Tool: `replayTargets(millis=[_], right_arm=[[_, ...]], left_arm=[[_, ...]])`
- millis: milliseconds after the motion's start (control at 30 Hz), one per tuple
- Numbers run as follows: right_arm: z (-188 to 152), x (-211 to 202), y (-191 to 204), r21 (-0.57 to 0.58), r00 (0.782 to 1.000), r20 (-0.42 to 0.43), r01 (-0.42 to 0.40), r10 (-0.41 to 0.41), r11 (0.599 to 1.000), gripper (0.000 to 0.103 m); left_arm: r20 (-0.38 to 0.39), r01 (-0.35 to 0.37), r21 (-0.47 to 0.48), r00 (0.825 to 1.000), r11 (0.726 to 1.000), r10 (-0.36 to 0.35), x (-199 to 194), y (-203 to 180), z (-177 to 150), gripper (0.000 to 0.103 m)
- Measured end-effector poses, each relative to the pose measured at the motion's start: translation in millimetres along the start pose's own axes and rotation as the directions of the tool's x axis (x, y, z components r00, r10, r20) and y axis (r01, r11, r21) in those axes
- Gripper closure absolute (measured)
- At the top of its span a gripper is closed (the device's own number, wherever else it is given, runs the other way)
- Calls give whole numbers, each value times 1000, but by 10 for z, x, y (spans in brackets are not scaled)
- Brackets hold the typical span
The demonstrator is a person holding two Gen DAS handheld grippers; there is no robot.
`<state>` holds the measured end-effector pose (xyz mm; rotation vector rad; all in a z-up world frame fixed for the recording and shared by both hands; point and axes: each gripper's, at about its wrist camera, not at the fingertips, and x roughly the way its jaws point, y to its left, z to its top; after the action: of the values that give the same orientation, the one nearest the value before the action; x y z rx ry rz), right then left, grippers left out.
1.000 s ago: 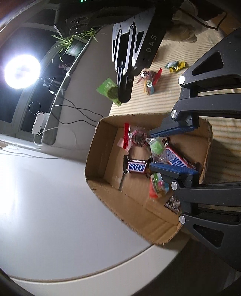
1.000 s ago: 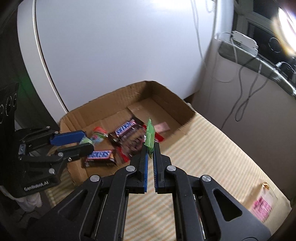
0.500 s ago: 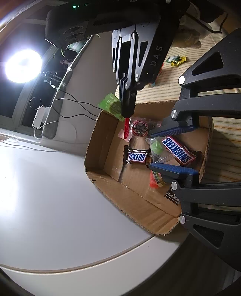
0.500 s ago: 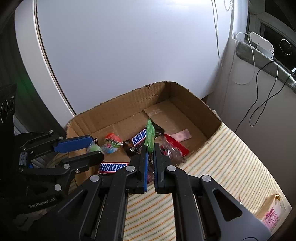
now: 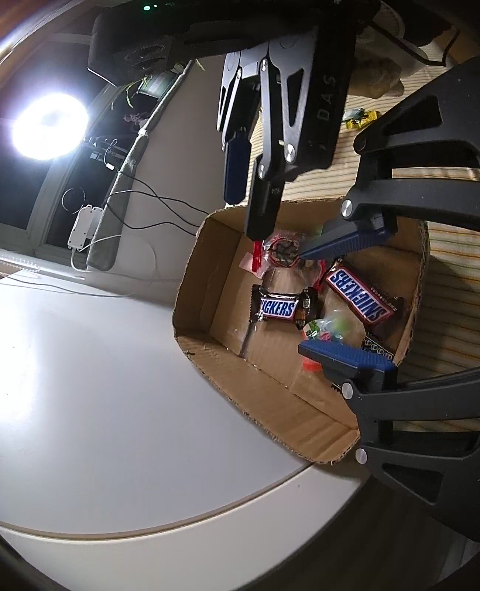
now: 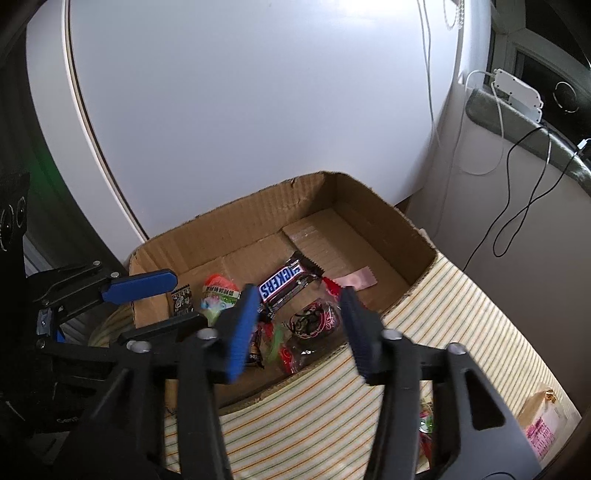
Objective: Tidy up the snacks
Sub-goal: 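Move both open grippers back over the remaining candies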
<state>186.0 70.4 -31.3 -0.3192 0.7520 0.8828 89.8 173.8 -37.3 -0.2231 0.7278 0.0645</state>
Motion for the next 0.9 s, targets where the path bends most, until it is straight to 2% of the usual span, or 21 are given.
replayTargets(millis=[33,100,200,333,667,900], right_arm=[[4,-13,-10,4,1000,2,1,-1,1000,50],[4,-45,-33,10,1000,7,7,-7,1000,43],[-9,-104,-68,18,1000,18,20,-21,1000,34],[-44,-209,-127,35,999,21,30,-31,999,27],[-238,-498,-337,68,997,23,74,-75,995,27],[-506,-786,-599,126,993,14,117,-120,985,27]], left_arm=[[0,-2,3,1000,1000,2,-1,-5,0,59],[2,-6,5,1000,1000,6,-11,-15,0,49],[12,-7,10,1000,1000,7,-44,-38,4,47],[21,-4,18,1000,1000,4,-87,-88,6,41],[40,16,49,999,999,-18,-204,-290,-10,41],[32,56,70,998,996,-58,-233,-488,-81,41]])
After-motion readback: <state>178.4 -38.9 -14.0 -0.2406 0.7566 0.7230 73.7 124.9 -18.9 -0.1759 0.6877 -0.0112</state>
